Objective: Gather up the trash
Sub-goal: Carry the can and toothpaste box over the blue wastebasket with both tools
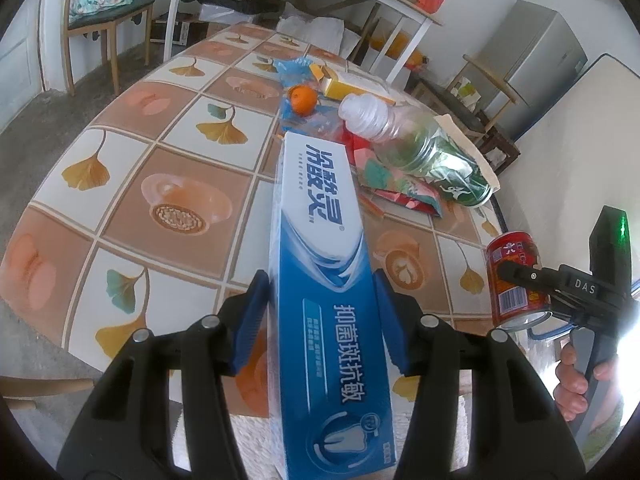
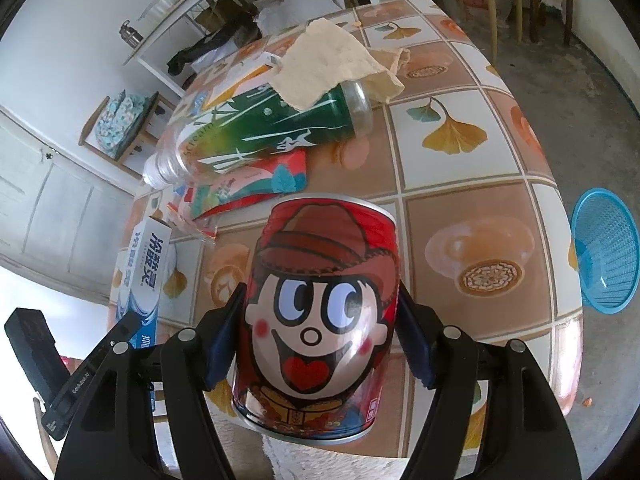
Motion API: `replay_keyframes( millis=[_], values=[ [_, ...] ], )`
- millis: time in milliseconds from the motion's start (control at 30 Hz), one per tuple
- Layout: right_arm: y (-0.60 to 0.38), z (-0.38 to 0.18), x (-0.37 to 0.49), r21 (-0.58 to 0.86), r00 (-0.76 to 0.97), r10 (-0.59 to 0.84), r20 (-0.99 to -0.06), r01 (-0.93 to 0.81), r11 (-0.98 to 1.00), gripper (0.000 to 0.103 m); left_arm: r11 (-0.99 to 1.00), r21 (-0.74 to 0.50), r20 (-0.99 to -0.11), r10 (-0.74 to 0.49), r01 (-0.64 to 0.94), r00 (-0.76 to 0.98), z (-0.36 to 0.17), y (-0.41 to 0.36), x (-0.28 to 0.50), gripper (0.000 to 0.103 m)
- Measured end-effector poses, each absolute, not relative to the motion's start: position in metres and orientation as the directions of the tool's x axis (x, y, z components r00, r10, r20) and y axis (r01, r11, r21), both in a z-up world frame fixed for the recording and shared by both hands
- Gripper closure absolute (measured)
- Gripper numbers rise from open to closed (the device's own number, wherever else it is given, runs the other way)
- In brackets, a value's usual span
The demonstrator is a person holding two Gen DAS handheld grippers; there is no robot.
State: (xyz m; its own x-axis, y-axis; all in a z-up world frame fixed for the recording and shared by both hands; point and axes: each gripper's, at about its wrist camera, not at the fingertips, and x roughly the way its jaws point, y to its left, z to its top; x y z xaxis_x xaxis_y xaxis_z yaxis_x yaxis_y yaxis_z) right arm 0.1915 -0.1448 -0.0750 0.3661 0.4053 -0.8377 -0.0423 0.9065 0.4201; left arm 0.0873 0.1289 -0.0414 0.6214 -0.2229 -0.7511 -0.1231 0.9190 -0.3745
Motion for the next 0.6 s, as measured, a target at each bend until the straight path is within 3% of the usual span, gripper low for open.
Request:
replay_keyframes(
  millis=[600],
  values=[
    [-0.155,-0.056,0.177,0.489,0.393,0.473,-0.789,-0.065,0.87,0.035,0.922,-0.376,-0.707,-0.224,-0.089,0.671,-0.016,0.124,0.073,0.053]
  ],
)
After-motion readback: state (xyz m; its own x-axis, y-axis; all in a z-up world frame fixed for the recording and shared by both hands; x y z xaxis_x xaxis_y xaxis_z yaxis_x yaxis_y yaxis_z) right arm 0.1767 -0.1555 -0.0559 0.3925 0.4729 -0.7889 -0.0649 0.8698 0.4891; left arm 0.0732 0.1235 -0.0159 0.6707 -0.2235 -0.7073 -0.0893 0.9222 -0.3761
